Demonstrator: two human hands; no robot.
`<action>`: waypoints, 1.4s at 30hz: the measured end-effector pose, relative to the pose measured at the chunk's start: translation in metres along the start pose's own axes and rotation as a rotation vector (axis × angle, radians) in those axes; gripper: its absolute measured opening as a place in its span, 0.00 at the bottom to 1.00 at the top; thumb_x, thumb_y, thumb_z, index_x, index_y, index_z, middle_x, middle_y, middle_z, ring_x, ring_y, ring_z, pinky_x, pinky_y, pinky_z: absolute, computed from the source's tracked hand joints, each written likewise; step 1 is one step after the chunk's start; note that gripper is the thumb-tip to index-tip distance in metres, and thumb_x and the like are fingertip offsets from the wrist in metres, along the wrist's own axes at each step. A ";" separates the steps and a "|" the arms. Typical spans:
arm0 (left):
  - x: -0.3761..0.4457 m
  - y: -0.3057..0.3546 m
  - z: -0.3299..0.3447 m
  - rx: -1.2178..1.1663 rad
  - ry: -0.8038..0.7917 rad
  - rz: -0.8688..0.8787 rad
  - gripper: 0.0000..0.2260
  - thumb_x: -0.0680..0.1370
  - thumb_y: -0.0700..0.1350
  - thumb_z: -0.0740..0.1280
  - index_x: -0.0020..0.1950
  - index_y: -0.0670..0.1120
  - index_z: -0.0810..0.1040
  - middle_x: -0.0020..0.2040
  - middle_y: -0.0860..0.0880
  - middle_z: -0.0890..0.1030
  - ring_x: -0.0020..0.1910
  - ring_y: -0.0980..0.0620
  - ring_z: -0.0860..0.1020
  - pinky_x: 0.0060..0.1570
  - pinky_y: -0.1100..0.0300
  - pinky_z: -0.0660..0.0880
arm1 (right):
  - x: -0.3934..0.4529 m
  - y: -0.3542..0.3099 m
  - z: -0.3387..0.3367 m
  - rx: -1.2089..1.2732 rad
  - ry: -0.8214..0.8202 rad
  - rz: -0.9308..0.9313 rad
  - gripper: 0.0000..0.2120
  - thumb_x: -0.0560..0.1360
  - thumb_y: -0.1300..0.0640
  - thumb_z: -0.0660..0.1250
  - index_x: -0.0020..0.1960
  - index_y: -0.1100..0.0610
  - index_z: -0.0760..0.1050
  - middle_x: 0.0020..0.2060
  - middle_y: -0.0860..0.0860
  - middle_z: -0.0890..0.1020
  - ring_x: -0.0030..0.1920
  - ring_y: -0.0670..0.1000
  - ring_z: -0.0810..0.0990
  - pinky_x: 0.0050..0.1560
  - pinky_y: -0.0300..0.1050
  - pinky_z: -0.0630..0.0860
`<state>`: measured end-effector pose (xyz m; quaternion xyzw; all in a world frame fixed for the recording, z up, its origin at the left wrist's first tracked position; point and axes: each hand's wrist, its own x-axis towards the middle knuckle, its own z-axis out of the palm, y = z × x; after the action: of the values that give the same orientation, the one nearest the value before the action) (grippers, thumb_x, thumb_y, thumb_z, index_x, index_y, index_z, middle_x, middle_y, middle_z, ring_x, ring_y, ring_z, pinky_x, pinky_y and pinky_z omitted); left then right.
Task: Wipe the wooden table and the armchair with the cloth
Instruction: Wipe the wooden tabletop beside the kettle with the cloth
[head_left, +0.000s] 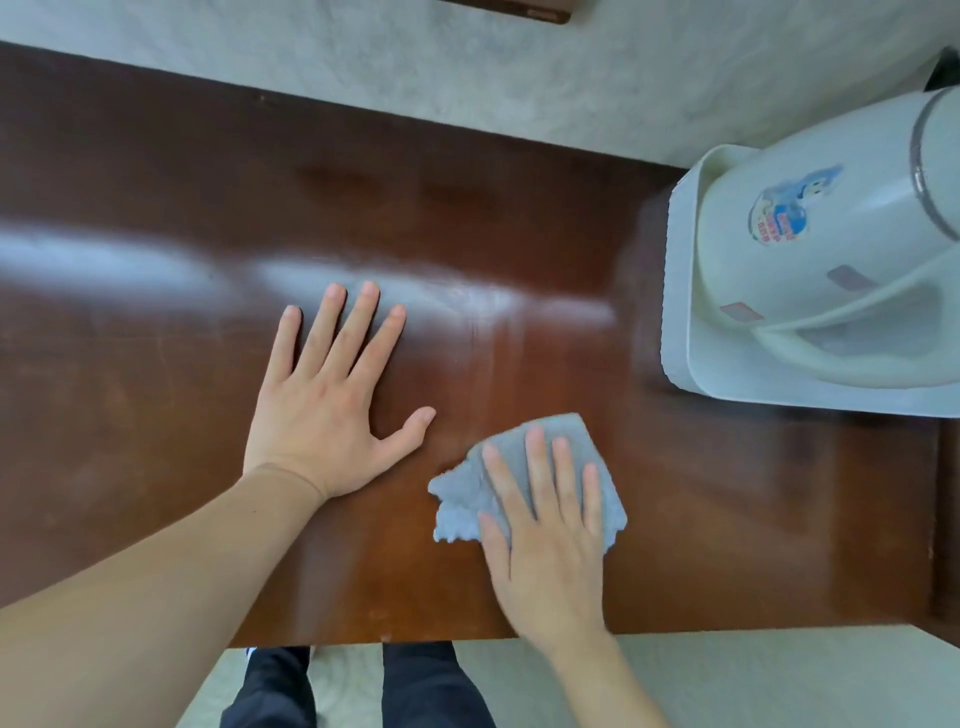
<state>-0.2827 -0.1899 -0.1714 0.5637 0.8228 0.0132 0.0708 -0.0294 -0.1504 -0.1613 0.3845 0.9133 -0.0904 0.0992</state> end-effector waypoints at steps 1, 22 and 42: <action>0.000 0.000 0.000 -0.003 0.005 -0.002 0.40 0.76 0.70 0.54 0.82 0.50 0.56 0.83 0.46 0.54 0.83 0.43 0.50 0.79 0.37 0.50 | 0.020 0.005 -0.005 0.003 0.025 -0.025 0.27 0.83 0.44 0.49 0.80 0.45 0.49 0.80 0.53 0.51 0.80 0.56 0.49 0.77 0.61 0.51; -0.002 0.002 0.003 -0.056 0.085 -0.014 0.40 0.75 0.72 0.54 0.82 0.53 0.55 0.83 0.49 0.55 0.82 0.46 0.51 0.80 0.42 0.47 | 0.006 0.003 0.007 0.065 0.155 0.126 0.27 0.83 0.43 0.46 0.81 0.47 0.49 0.80 0.54 0.52 0.80 0.57 0.47 0.78 0.60 0.48; 0.000 0.000 0.006 -0.036 0.058 -0.050 0.44 0.73 0.74 0.47 0.83 0.52 0.48 0.84 0.46 0.47 0.83 0.45 0.44 0.79 0.39 0.42 | 0.117 0.004 -0.025 0.002 0.130 0.125 0.27 0.82 0.41 0.42 0.80 0.44 0.45 0.81 0.53 0.47 0.80 0.55 0.43 0.78 0.57 0.42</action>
<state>-0.2818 -0.1905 -0.1771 0.5409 0.8381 0.0427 0.0573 -0.1094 -0.0616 -0.1673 0.4460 0.8919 -0.0599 0.0450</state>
